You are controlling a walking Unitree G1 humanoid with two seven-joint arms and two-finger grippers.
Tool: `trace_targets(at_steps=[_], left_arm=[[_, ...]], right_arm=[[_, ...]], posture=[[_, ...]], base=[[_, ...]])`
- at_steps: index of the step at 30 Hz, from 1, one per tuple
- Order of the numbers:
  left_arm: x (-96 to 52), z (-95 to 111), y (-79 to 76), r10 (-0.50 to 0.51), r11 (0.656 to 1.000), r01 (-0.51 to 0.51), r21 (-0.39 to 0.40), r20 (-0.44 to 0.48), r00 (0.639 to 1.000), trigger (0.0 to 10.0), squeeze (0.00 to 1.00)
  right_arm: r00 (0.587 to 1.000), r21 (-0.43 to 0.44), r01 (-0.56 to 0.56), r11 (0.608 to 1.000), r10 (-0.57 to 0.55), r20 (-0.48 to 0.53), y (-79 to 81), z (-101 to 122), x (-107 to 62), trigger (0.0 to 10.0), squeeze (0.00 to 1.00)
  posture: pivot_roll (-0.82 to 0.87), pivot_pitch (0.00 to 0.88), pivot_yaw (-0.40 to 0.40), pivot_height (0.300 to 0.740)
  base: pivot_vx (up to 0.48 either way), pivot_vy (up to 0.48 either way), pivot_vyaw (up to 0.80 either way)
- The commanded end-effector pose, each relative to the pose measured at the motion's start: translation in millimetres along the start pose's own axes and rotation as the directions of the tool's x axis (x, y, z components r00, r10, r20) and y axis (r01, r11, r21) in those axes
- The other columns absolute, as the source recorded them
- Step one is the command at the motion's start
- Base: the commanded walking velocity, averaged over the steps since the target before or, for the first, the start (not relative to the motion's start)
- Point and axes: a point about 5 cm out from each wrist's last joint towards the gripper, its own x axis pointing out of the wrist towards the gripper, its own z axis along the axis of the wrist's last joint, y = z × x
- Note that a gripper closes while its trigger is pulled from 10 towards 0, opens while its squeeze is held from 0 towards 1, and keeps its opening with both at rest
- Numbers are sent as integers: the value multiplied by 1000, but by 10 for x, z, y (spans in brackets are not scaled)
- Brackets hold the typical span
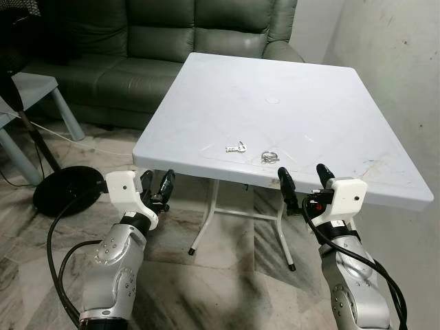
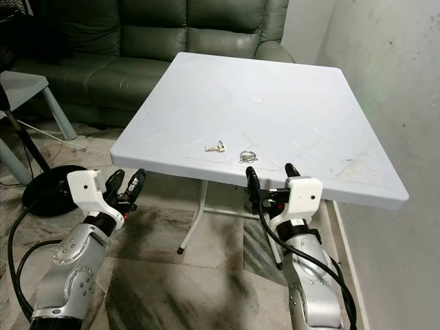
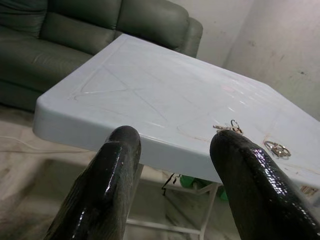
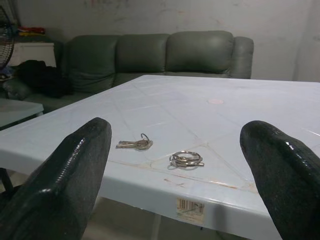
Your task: Hang keys on a hook
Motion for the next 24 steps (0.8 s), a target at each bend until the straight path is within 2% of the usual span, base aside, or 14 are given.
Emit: trace_targets(at_steps=[1,5,16,24], left_arm=[[17,-24,-18,-6,1000,6,4,-10,1000,10000,0],[23,-27,-24,-7,1000,7,1,-10,1000,10000,0],[44,-25,-35,-7,1000,7,-16,-5,1000,10000,0],[54,-38,-71,-24,999,24,-21,-10,1000,10000,0]], right_arm=[[1000,-13,-15,1000,15,10,11,43,18,10000,0],[1000,-13,-17,1000,17,10,10,42,18,10000,0],[1000,-17,-24,1000,24,10,21,40,2,10000,0],[1000,-20,-22,1000,23,8,11,36,-20,10000,0]], posture=[[109,55,-45,740],[107,55,-44,740],[100,55,-39,740],[93,59,-36,740]], base=[[0,0,0],[0,0,0],[269,0,0],[297,273,0]])
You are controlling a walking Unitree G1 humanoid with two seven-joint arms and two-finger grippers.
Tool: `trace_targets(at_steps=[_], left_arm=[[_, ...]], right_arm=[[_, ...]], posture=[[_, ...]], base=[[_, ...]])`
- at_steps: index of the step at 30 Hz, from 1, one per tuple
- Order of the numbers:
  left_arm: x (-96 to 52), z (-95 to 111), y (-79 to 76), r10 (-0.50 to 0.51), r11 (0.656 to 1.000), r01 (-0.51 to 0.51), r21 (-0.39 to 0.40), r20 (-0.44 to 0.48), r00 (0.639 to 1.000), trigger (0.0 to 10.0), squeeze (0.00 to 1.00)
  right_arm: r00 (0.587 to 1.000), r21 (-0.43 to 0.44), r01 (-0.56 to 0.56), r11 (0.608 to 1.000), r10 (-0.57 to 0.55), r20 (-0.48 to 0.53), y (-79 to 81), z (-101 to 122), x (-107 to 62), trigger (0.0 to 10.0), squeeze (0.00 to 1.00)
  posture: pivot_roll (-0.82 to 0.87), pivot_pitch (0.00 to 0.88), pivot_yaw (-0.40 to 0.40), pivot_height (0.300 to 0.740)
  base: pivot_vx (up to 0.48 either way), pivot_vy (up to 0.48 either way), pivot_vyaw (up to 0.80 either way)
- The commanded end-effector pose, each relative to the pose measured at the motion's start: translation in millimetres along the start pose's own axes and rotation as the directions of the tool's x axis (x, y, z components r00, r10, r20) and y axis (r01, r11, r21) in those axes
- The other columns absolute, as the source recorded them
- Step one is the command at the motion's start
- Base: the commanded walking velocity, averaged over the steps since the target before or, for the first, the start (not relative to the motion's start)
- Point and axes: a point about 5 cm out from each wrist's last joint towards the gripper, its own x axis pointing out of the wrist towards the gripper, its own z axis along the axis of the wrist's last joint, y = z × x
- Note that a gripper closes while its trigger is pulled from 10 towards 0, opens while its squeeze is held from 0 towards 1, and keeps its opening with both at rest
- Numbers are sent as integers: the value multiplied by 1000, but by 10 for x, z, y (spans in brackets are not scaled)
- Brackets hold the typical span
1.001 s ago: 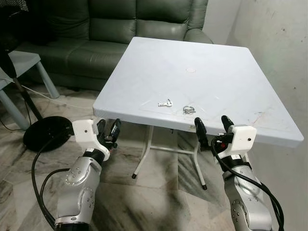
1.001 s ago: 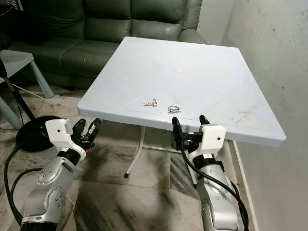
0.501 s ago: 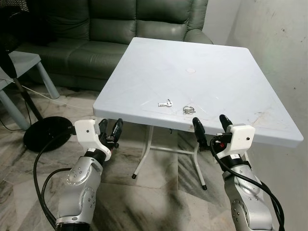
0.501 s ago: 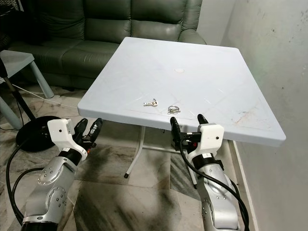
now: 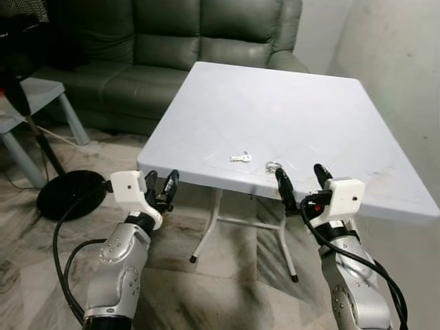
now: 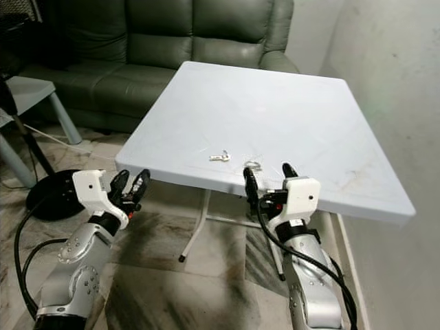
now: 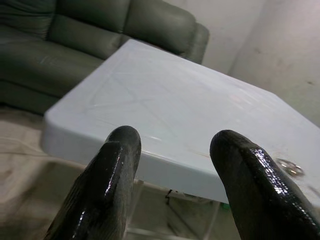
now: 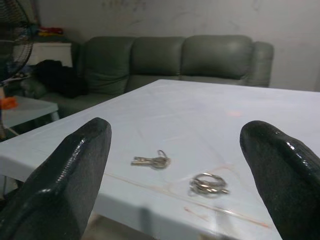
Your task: Hang keys on a hook
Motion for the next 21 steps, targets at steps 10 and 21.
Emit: trace_targets(at_steps=[10,21], left_arm=[[31,-1,-35,-20,1000,20,-1,-1,1000,10000,0],[53,-2,-42,-24,1000,24,-1,-1,1000,10000,0]], right_arm=[[1000,-15,3,1000,-3,4,-14,22,-32,10000,0],[1000,-18,7,1000,-7,5,-21,28,-33,10000,0]], posture=[[86,60,-32,740],[82,60,-31,740]], base=[[282,307,0],[272,324,0]])
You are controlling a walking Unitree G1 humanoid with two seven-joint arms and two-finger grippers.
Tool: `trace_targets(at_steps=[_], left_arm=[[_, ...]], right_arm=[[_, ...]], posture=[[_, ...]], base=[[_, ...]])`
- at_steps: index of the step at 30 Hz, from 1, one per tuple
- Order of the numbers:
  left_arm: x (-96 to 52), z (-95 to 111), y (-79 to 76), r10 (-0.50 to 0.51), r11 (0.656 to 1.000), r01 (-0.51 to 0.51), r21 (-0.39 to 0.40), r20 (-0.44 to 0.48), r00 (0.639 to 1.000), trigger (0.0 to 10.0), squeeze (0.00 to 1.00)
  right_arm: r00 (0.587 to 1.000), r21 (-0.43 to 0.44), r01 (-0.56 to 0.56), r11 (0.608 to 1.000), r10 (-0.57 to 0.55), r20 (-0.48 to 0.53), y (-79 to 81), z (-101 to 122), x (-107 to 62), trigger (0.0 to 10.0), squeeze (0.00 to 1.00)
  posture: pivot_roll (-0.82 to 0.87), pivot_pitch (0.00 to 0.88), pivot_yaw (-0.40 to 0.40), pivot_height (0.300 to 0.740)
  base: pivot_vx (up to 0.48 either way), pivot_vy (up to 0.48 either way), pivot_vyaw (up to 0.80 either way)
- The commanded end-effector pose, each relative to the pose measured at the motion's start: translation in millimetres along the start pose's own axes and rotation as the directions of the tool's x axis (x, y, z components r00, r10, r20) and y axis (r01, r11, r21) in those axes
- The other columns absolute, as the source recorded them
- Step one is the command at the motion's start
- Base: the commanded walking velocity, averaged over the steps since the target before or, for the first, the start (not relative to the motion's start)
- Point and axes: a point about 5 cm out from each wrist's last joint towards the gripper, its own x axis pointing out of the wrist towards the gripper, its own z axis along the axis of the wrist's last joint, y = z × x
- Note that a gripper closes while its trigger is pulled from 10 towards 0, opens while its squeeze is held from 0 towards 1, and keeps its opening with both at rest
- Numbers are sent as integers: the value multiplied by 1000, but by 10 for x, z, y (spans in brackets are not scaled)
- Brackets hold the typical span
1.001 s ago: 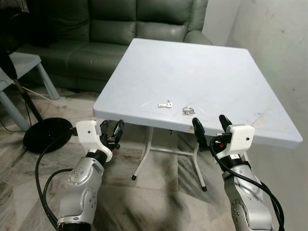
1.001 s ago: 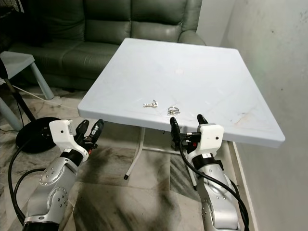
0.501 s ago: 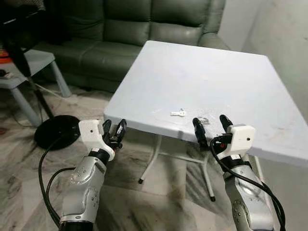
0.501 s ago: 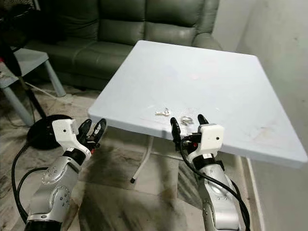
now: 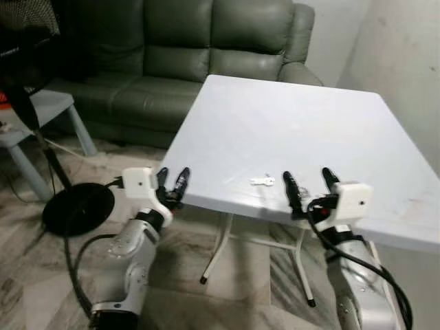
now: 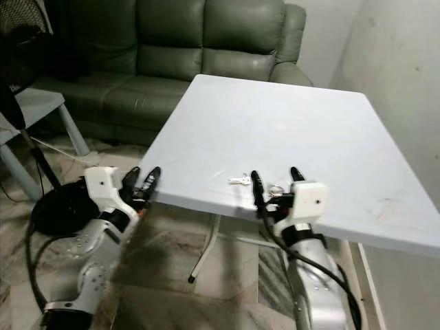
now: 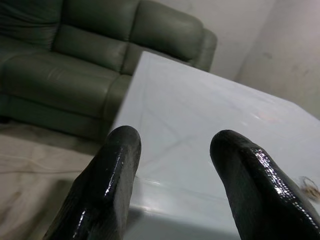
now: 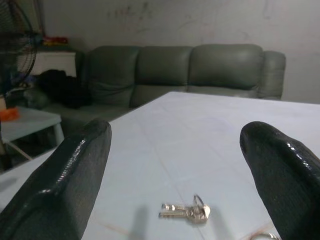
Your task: Hang keys on a hook
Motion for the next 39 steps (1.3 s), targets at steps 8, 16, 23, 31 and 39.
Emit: trace_targets(at_steps=[8,16,23,31,39], left_arm=[[44,-16,-137,-47,999,47,1,0,999,10000,0],[47,-24,-154,-49,999,50,12,-4,999,10000,0],[41,-35,-157,-51,998,52,25,-9,999,10000,0],[30,-57,-193,-63,998,63,-30,-13,998,10000,0],[-39,-127,-422,-179,983,181,36,-49,983,10000,0]], right_arm=[[1000,-25,31,999,-31,-2,-105,28,-49,10000,0],[1000,-26,29,999,-29,0,-110,38,-45,10000,0],[1000,-24,27,999,-27,0,-106,43,-50,10000,0],[1000,-26,25,999,-25,-10,-106,36,-60,10000,0],[998,-49,33,998,-35,-56,-165,-20,-79,10000,0]], posture=[[82,60,-31,740],[78,63,-35,740],[77,65,-35,740],[76,68,-37,740],[78,78,-38,740]], base=[[274,314,0],[310,134,0],[329,0,0],[245,0,0],[0,0,0]])
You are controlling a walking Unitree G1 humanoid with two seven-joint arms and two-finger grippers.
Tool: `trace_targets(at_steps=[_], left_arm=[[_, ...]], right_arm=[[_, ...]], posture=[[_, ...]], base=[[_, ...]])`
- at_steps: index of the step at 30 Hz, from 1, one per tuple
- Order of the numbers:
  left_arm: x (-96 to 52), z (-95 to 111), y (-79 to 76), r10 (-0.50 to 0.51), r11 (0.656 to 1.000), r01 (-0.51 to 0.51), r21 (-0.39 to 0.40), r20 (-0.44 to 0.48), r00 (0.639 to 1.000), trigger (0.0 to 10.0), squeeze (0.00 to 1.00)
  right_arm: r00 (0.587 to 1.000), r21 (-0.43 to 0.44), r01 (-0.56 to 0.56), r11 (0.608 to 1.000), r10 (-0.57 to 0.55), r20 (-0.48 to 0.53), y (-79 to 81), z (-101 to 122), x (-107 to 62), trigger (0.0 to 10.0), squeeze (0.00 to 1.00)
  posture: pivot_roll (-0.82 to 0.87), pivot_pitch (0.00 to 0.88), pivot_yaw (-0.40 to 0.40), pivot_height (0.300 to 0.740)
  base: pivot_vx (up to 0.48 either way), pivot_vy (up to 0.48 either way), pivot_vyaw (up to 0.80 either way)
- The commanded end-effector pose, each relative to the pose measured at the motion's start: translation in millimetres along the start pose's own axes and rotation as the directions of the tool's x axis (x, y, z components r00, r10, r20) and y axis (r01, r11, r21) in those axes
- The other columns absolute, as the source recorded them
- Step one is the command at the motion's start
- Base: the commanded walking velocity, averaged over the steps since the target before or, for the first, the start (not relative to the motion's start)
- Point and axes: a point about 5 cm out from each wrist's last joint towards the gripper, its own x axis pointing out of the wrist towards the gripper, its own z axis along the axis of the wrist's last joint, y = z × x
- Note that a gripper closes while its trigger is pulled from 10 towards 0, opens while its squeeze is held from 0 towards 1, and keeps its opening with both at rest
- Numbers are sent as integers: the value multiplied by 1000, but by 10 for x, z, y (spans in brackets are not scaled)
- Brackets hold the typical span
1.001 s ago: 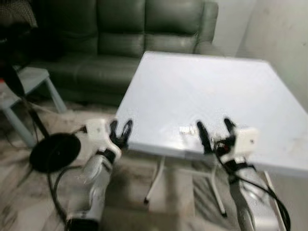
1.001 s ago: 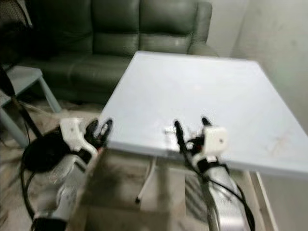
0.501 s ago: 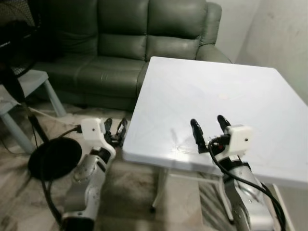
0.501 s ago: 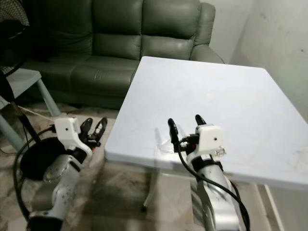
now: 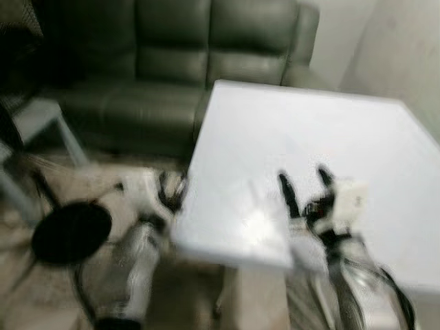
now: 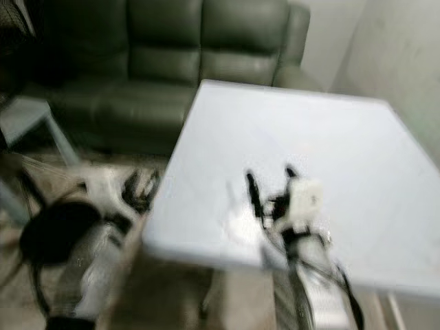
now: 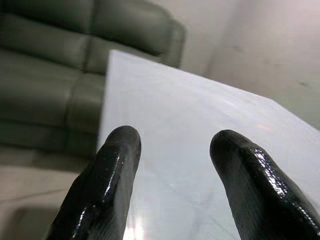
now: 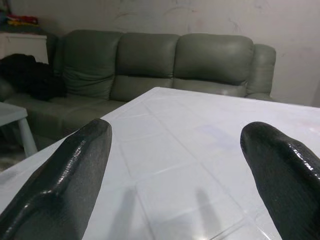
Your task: Hang keys on a hook
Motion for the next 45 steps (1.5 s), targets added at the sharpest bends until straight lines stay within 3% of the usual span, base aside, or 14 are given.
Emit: trace_targets(at_steps=[1,10,17,22,27,33,34,35,36,37,38,45], left_arm=[[-52,-32,-74,-54,998,55,30,-25,998,10000,0],[-152,-139,-412,-226,972,231,51,-79,971,10000,0],[-190,-160,-459,-251,965,257,53,-95,963,10000,0],[-208,-166,-475,-255,963,262,58,-107,961,10000,0],[-223,-181,-485,-257,963,265,56,-114,960,10000,0],[-232,-184,-490,-256,963,264,52,-119,959,10000,0],[-232,-185,-491,-255,963,263,54,-120,959,10000,0],[-233,-185,-491,-255,963,263,54,-121,959,10000,0],[-234,-184,-490,-255,964,262,53,-121,959,10000,0],[-234,-184,-490,-255,964,262,52,-121,959,10000,0],[-235,-183,-491,-255,964,262,51,-120,960,10000,0],[-232,-180,-496,-257,963,264,52,-120,959,10000,0]], right_arm=[[1000,-19,-10,1000,10,-19,16,-13,14,10000,0],[997,-58,-11,998,7,-71,-99,-47,-30,10000,0],[988,-114,-23,993,5,-156,-99,-141,-74,10000,0],[963,-197,22,980,-73,-259,-103,-301,-125,10000,0],[943,-185,38,982,-97,-318,-136,-393,-184,10000,0],[931,-175,-15,985,-50,-361,-244,-470,-293,10000,0],[929,-143,-28,989,-27,-368,-278,-472,-318,9686,0],[929,-137,-32,990,-22,-371,-284,-472,-323,7647,0],[927,-136,-36,990,-17,-374,-312,-468,-338,7216,0],[927,-121,-42,992,-7,-375,-322,-466,-346,1647,0],[927,-92,-51,994,13,-375,-329,-455,-357,0,0],[929,-88,-56,995,20,-368,-334,-452,-357,0,0]], posture=[[79,81,-38,740],[77,99,-38,740],[66,110,-34,740],[64,115,-32,740],[64,118,-33,740],[64,117,-33,740],[64,117,-33,740],[64,117,-33,740],[64,117,-33,740],[64,117,-33,740],[64,117,-33,740],[63,110,-32,740]], base=[[0,0,0],[0,0,0],[0,0,0],[0,0,0],[0,0,0],[0,0,0],[0,0,0],[0,0,0],[0,0,0],[0,0,0],[0,0,0],[0,0,0]])
